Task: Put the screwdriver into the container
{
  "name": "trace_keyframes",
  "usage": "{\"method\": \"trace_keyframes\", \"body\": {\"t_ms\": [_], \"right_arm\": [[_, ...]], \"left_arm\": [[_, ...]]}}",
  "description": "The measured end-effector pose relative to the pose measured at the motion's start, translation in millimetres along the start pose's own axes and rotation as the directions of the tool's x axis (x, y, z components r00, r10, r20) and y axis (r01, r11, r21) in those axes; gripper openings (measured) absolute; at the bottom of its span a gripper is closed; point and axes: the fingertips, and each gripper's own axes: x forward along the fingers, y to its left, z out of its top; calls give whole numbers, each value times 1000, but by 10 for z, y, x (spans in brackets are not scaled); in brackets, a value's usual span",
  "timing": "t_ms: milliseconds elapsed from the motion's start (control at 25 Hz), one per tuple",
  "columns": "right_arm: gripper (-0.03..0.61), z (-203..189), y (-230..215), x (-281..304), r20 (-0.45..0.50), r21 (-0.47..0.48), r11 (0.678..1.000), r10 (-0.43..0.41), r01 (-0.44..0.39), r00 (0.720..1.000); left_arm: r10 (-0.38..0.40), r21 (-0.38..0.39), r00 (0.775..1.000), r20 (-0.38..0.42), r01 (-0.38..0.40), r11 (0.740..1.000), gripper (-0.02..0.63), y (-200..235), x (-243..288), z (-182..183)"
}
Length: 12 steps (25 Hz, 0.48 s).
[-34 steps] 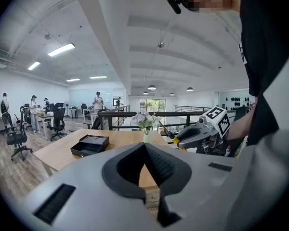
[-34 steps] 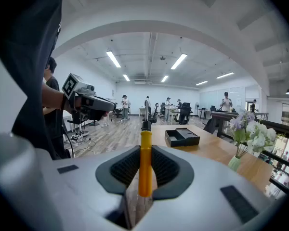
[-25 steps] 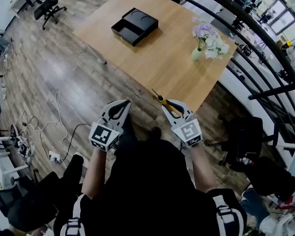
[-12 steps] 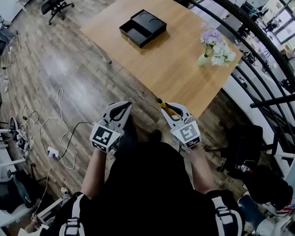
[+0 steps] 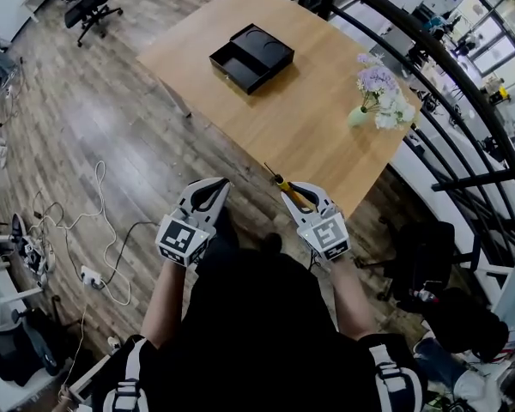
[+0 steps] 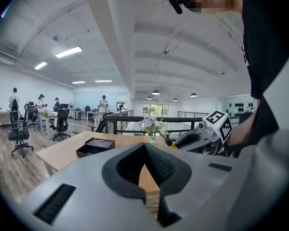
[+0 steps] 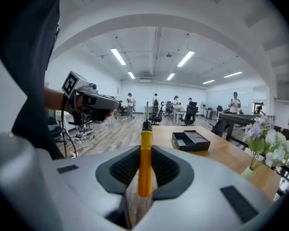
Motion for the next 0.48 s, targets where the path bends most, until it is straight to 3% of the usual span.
{"method": "trace_keyframes", "body": {"t_ms": [480], "right_arm": [[86, 344, 5, 730, -27, -4, 999, -37, 37, 999]], "left_arm": [[-59, -6, 998, 14, 59, 998, 21, 841, -3, 55]]}}
